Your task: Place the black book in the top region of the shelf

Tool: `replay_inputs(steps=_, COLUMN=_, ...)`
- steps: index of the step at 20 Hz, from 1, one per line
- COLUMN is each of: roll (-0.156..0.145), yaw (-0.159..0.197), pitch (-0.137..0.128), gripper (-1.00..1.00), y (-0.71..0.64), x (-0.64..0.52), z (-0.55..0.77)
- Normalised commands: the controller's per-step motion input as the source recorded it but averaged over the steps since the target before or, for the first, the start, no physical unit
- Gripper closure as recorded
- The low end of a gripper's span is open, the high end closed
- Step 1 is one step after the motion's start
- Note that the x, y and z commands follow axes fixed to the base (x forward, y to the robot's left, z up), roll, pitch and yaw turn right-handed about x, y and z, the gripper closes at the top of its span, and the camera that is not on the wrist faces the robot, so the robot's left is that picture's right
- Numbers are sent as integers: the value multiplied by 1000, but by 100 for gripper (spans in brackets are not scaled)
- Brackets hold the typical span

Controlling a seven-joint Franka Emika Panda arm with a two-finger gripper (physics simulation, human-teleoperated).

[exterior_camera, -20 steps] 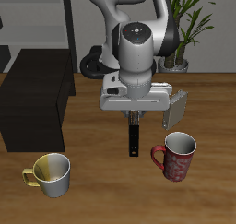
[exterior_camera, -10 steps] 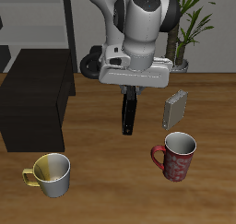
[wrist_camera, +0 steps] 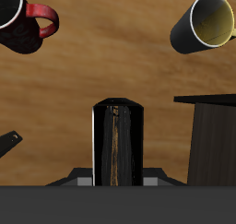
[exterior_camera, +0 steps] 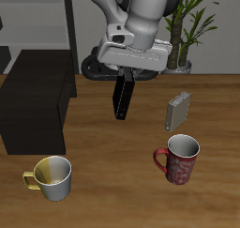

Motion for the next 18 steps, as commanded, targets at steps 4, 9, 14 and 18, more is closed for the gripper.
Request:
replay_inputs(steps=4, roll=-104, yaw=6, pitch=31, gripper=100, y=39, x=-71, z=185)
replay_inputs(steps=9, roll=-140, yaw=24, pitch=-25, gripper=100, y=-36, x=-8, z=202)
replay_inputs(steps=14, roll=-144, yaw=18, pitch=-38, gripper=100, y=-59, x=-5, z=146)
replay_inputs(steps=18, roll=-169, yaw=22, pitch=-46, gripper=100, y=-187, x=42, z=143)
